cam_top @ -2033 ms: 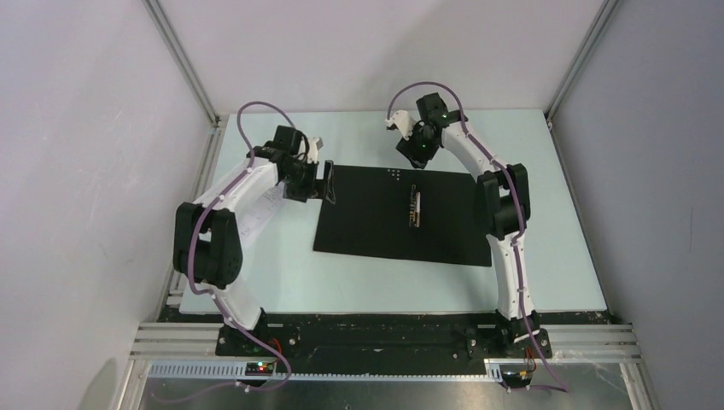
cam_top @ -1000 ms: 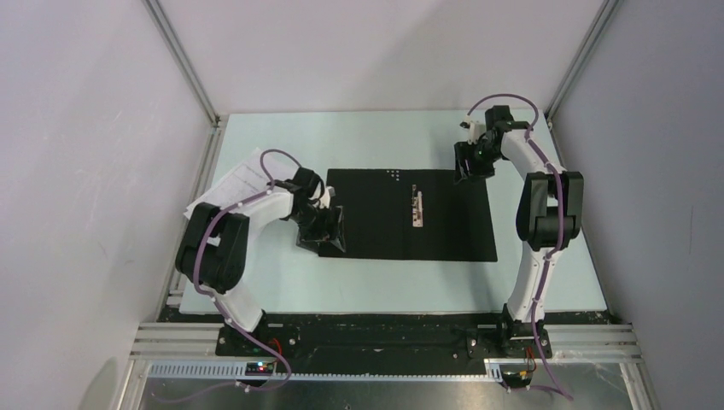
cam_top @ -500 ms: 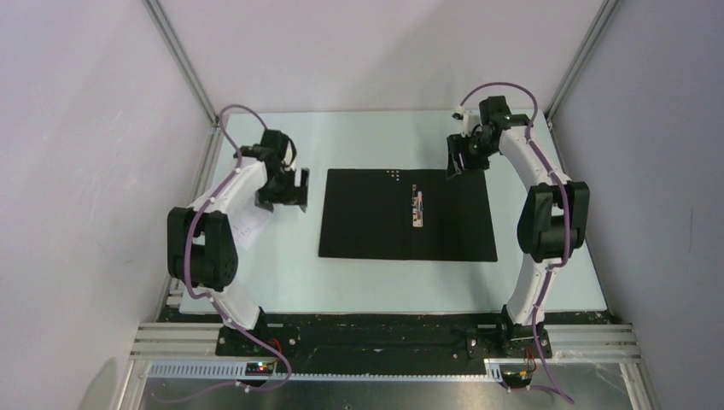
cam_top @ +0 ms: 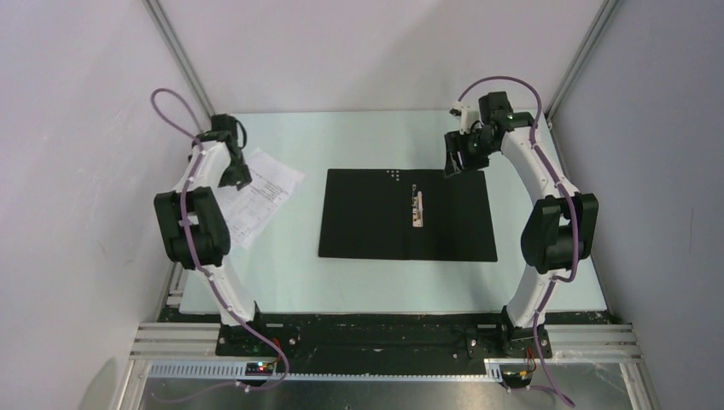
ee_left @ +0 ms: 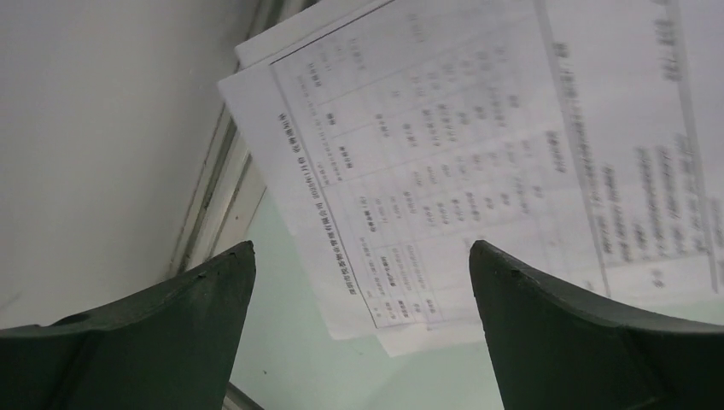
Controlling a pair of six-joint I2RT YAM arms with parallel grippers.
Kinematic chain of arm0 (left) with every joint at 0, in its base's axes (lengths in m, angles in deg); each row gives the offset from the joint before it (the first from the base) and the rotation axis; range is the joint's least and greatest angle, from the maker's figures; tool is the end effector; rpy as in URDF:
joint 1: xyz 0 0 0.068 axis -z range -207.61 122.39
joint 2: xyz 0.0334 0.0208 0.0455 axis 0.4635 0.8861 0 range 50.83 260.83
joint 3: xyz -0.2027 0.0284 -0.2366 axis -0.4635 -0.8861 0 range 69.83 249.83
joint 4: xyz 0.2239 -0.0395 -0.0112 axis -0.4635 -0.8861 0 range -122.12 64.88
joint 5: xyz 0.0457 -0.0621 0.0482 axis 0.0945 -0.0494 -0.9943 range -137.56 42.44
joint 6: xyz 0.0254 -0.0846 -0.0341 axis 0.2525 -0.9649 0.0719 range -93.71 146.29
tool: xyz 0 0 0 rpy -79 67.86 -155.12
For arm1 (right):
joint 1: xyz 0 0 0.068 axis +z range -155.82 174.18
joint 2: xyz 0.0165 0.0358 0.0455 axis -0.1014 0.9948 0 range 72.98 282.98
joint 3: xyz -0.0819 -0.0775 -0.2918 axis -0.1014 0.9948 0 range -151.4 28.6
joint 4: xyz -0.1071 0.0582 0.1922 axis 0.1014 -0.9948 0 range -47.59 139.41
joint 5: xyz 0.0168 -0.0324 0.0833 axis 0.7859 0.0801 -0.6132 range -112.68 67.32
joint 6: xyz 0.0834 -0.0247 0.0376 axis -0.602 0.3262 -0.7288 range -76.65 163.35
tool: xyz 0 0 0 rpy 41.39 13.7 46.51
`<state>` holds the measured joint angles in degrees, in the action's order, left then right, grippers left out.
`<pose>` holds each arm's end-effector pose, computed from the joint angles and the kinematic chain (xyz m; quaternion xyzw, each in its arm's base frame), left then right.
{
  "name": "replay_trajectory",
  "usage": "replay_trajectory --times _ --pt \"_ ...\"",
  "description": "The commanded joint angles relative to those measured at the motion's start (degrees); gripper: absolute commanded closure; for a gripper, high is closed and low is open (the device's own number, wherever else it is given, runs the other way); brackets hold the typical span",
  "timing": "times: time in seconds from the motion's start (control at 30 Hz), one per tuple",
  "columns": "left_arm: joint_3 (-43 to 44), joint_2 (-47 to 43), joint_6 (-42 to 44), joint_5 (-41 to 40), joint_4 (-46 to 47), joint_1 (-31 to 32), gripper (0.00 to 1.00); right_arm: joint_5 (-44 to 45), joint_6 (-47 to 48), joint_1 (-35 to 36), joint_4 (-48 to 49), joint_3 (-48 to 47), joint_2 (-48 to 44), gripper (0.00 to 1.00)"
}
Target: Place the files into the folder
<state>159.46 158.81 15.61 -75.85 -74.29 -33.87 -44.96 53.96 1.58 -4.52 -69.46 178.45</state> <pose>0.3814 0.0827 0.2570 -0.1872 0.9337 0.2323 0.1981 0.3820 0.0823 0.3057 -0.1961 0.9314 0.1804 0.2480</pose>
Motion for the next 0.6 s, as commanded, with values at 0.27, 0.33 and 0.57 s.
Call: replay_trajectory --times 0.27,0.33,0.57 --pt "-23.33 -13.29 -29.82 20.78 10.57 -13.41 0.02 2.98 3.45 4.21 -5.21 -3.32 1.26 0.41" --pt "-27.67 -16.37 -33.02 21.81 11.72 -13.58 0.03 3.97 4.31 4.2 -6.82 -4.67 2.34 0.42" --pt "-38.71 -21.19 -37.89 19.73 18.44 -14.4 0.05 5.84 5.72 4.01 -12.91 -10.8 6.72 0.43"
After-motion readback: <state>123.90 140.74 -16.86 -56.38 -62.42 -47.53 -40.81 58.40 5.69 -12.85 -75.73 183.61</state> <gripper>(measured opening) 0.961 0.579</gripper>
